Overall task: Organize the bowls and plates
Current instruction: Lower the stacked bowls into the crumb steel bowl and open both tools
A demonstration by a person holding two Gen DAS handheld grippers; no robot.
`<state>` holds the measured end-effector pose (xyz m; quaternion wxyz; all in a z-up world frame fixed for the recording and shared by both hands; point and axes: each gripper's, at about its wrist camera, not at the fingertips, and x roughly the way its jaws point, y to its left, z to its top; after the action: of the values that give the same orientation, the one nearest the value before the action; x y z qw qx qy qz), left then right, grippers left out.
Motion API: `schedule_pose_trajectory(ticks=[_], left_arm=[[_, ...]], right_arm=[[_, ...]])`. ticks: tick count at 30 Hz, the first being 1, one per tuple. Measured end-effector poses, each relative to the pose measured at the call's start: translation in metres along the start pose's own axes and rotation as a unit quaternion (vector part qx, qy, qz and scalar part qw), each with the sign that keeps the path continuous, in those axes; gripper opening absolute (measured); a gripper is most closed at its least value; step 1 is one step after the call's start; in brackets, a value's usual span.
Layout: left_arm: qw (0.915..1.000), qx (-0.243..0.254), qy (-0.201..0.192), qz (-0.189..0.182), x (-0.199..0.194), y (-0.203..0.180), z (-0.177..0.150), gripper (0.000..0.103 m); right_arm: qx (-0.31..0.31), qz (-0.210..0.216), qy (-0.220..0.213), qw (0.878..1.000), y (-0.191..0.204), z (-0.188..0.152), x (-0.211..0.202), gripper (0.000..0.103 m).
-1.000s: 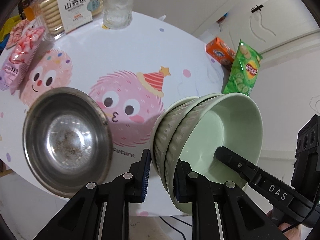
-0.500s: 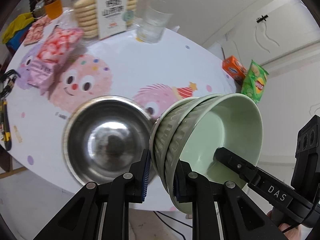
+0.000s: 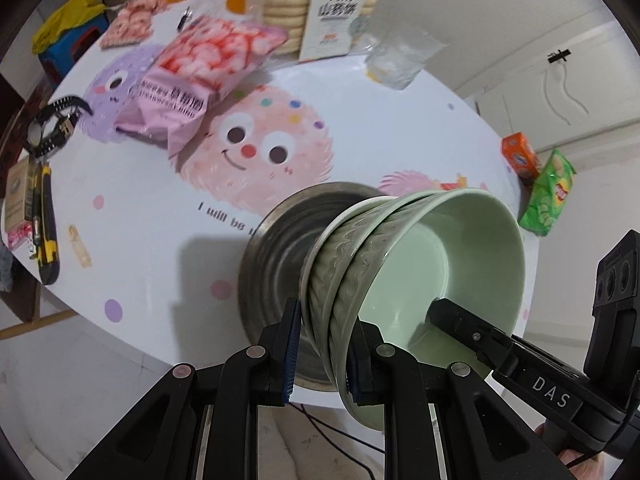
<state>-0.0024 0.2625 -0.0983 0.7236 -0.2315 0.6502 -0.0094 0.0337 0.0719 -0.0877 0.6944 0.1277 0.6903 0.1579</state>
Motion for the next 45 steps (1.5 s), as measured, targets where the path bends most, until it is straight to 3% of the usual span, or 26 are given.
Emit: schedule_pose_trajectory(ticks=[13, 25, 27, 29, 33, 36, 38, 40, 43, 45], left_arm=[[0.9983, 0.003, 0.058, -0.001, 0.057, 0.01, 0.015, 0.019], [0.9982, 0.035, 0.047, 0.011, 0.056, 0.007, 0.016, 0.022], [0.9983, 0.042, 0.038, 0.017, 0.052, 0.006, 0.015, 0.04], [0.9982, 0.051, 0.027, 0.017, 0.047, 0.005, 0.014, 0.057], [0.9978, 0.062, 0.008, 0.024, 0.034, 0.004, 0.011, 0.076], [0.9969, 0.072, -0.013, 0.028, 0.021, 0.004, 0.008, 0.083], [0.9959, 0.082, -0.026, 0.028, 0.014, 0.0, 0.005, 0.084], [0.9947, 0.088, -0.043, 0.03, 0.006, -0.001, 0.001, 0.085], [0.9918, 0.096, -0.07, 0.046, -0.005, -0.003, -0.005, 0.086], [0.9906, 0.096, -0.078, 0.057, -0.01, -0.003, -0.009, 0.088]], right_arm=[[0.047, -0.03, 0.04, 0.998, -0.017, 0.008, 0.048, 0.024], [0.051, -0.034, 0.026, 0.998, -0.016, 0.004, 0.05, 0.025], [0.048, -0.034, 0.022, 0.998, -0.015, 0.003, 0.047, 0.032], [0.04, -0.041, 0.01, 0.998, -0.012, 0.002, 0.04, 0.061], [0.032, -0.051, -0.018, 0.998, -0.012, 0.0, 0.025, 0.068], [0.035, -0.055, -0.044, 0.997, -0.013, -0.004, 0.012, 0.076], [0.033, -0.057, -0.059, 0.996, -0.012, -0.007, 0.003, 0.088], [0.032, -0.06, -0.075, 0.995, -0.012, -0.011, -0.007, 0.089], [0.031, -0.065, -0.108, 0.992, -0.013, -0.02, -0.024, 0.103], [0.015, -0.082, -0.14, 0.987, -0.009, -0.027, -0.036, 0.103]])
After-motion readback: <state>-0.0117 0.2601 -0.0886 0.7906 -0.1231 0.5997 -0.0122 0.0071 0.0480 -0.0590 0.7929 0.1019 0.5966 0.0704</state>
